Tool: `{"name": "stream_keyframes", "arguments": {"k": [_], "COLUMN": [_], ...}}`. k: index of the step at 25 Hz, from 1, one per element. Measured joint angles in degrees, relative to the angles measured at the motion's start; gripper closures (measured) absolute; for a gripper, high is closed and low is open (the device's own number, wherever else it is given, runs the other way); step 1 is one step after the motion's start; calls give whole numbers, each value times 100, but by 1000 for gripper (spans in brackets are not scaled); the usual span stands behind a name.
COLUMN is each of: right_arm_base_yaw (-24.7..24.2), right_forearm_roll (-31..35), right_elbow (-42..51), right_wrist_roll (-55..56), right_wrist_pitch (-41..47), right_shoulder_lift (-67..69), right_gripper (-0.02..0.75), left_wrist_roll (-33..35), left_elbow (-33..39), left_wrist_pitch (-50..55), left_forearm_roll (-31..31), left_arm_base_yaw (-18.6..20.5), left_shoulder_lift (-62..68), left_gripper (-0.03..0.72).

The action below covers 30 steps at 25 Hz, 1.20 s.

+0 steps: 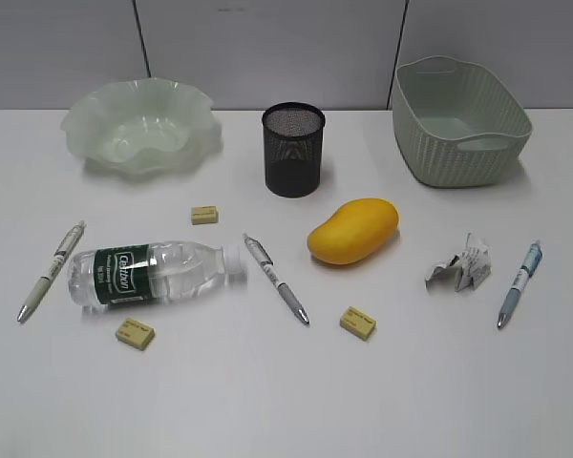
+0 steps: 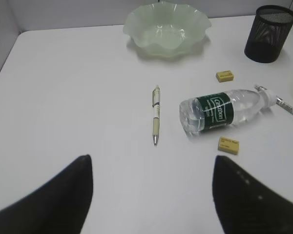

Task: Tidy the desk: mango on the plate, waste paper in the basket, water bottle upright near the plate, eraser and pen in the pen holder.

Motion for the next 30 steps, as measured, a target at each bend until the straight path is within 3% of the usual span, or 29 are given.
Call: {"name": "stream_keyframes", "arguments": {"k": [11, 18, 24, 30], "right_arm_base_yaw": [0, 0, 0, 0], "right_forearm_roll": [0, 0, 0, 0], "right_elbow": [0, 0, 0, 0], "right_wrist_roll": [0, 0, 0, 0], "right_wrist_pitch": [0, 0, 0, 0], "right_shoulder_lift": [0, 0, 0, 0], "right_gripper": [312, 312, 312, 312], "left_wrist_roll": [91, 652, 787, 799], "left_elbow": [-909, -1996, -2743, -3308], "left_wrist_pitch": [-1089, -1370, -1488, -1839], "left_forearm_roll": [-74, -1013, -1212, -1228], "left_arm_base_yaw": [0, -76, -683, -1804], "left_shoulder_lift": [2342, 4297, 5693, 6705], "left_gripper": [113, 113, 113, 113]}}
